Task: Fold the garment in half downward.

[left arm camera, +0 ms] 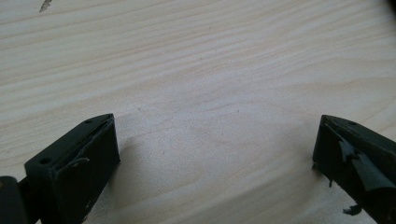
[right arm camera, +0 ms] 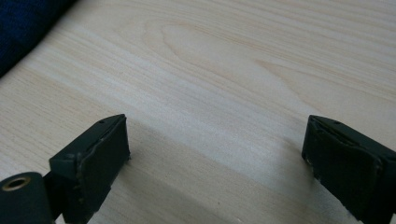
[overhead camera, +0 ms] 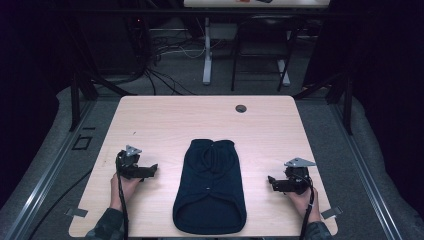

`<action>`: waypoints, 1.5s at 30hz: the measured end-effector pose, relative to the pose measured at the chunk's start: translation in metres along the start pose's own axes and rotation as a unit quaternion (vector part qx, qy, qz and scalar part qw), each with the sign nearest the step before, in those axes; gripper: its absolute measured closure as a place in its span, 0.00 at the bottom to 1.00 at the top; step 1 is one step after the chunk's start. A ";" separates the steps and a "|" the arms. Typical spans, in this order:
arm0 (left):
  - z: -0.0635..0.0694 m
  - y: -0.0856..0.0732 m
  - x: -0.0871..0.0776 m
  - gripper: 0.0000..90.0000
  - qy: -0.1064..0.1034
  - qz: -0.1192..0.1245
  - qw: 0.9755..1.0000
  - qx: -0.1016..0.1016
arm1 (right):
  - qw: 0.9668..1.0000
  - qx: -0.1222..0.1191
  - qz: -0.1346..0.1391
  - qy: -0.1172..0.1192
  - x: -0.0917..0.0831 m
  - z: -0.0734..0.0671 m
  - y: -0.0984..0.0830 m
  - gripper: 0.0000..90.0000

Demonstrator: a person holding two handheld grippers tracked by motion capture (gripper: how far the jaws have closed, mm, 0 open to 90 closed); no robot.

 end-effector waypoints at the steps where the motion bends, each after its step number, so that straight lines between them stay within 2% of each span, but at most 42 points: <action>1: 0.000 0.000 0.000 0.00 0.000 0.000 1.000 0.000 | 1.000 0.000 0.000 0.000 0.000 0.000 0.000 0.08; 20: 0.000 0.000 0.000 0.00 -0.001 0.000 1.000 0.001 | 1.000 -0.002 -0.001 0.001 0.001 0.000 0.001 0.07; 26: 0.000 0.000 0.000 0.00 -0.001 -0.001 1.000 0.000 | 1.000 -0.008 -0.015 -0.005 0.001 0.000 0.003 0.02; 28: 0.000 0.001 -0.001 0.00 -0.006 -0.007 1.000 -0.005 | 1.000 -0.008 -0.021 0.001 0.003 -0.002 0.007 0.03; 30: 0.000 0.004 -0.003 0.00 -0.019 0.002 1.000 -0.010 | 1.000 -0.014 -0.022 0.004 0.002 -0.003 0.013 0.03; 32: 0.002 0.006 -0.005 0.00 -0.011 0.001 1.000 0.005 | 1.000 -0.015 -0.012 0.009 0.001 -0.007 0.019 0.04; 35: 0.007 0.007 -0.006 0.00 -0.016 -0.004 1.000 0.016 | 0.999 -0.016 -0.012 0.025 0.000 -0.013 0.027 0.04; 37: 0.008 0.009 -0.009 0.00 -0.024 -0.003 1.000 0.015 | 0.999 -0.027 -0.014 0.032 0.002 -0.017 0.031 0.04; 42: 0.008 0.016 -0.016 0.00 -0.031 0.006 0.999 0.007 | 0.998 -0.032 -0.015 0.058 0.005 -0.030 0.044 0.05; 45: 0.009 0.021 -0.016 0.00 -0.031 0.006 0.999 0.014 | 0.997 -0.040 -0.018 0.070 0.006 -0.035 0.050 0.05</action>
Point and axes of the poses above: each handheld gripper's, and its own axes: x roughly forward along the jaws, y roughly out of its top, z roughly to its right, the point moved 5 cm from there along x, roughly forward along the jaws, and after that the axes turned 7 degrees about -y, right-handed, at the moved point
